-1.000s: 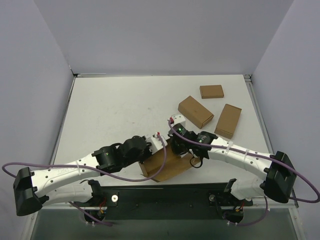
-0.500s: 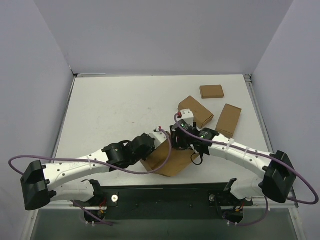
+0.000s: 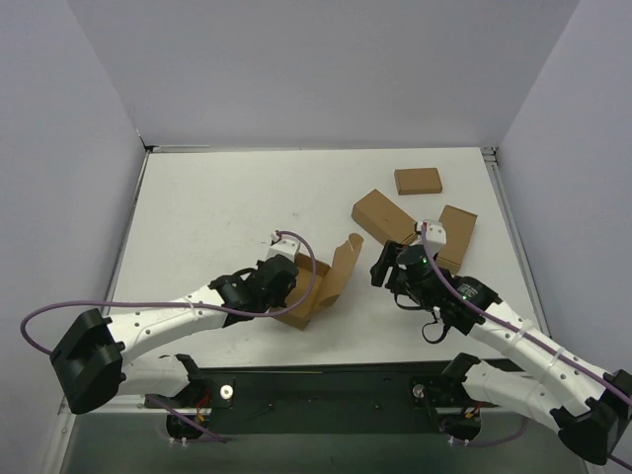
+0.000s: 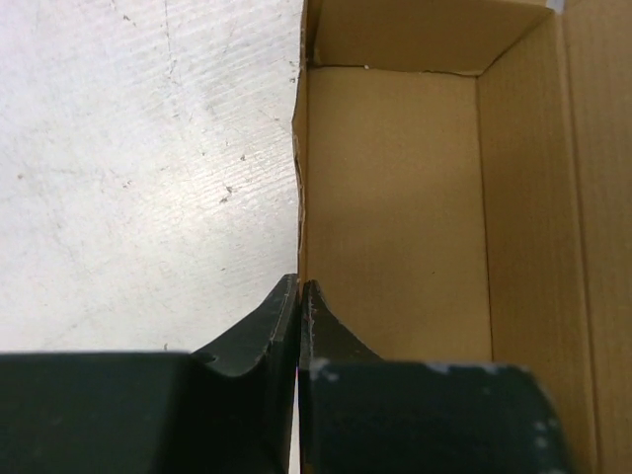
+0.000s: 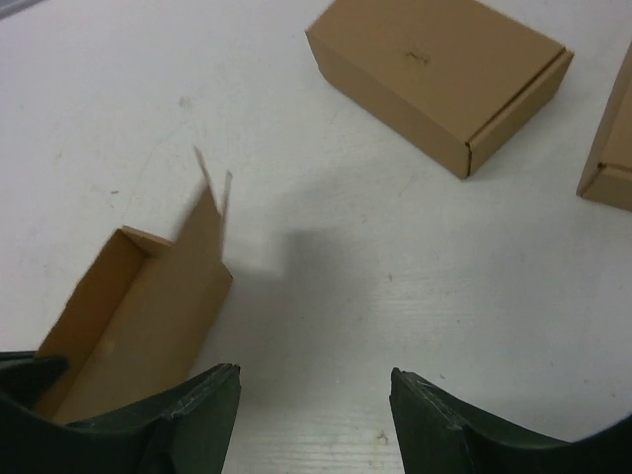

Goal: Fold the paper box

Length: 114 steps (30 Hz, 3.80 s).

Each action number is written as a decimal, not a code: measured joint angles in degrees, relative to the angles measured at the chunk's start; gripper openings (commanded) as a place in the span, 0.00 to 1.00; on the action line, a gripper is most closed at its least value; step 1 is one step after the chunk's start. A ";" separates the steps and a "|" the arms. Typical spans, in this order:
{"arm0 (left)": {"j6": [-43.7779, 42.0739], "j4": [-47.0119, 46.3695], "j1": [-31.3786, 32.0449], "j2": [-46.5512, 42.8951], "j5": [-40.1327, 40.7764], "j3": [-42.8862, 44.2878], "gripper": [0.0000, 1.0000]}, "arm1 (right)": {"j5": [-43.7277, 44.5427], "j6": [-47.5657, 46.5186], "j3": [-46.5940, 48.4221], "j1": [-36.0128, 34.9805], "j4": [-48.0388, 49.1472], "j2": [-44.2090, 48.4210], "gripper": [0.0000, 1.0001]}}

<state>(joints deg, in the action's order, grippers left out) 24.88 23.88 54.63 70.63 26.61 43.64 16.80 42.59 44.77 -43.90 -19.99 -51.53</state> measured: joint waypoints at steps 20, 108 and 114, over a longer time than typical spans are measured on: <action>6.99 -7.30 -8.02 -6.12 -12.17 -3.93 0.68 | -6.21 7.02 -16.26 -0.02 13.46 -2.86 0.66; 1.29 -6.80 -30.56 -9.84 -34.91 3.85 0.73 | 3.23 16.17 -19.69 -32.89 35.06 -20.06 0.47; -5.90 -3.98 -31.85 -9.09 -35.85 14.05 0.75 | 4.42 16.52 -12.24 -33.59 38.18 -30.97 0.47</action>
<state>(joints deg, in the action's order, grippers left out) 18.98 19.90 22.79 61.54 -9.23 57.69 21.21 59.11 32.53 -77.49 18.20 -82.50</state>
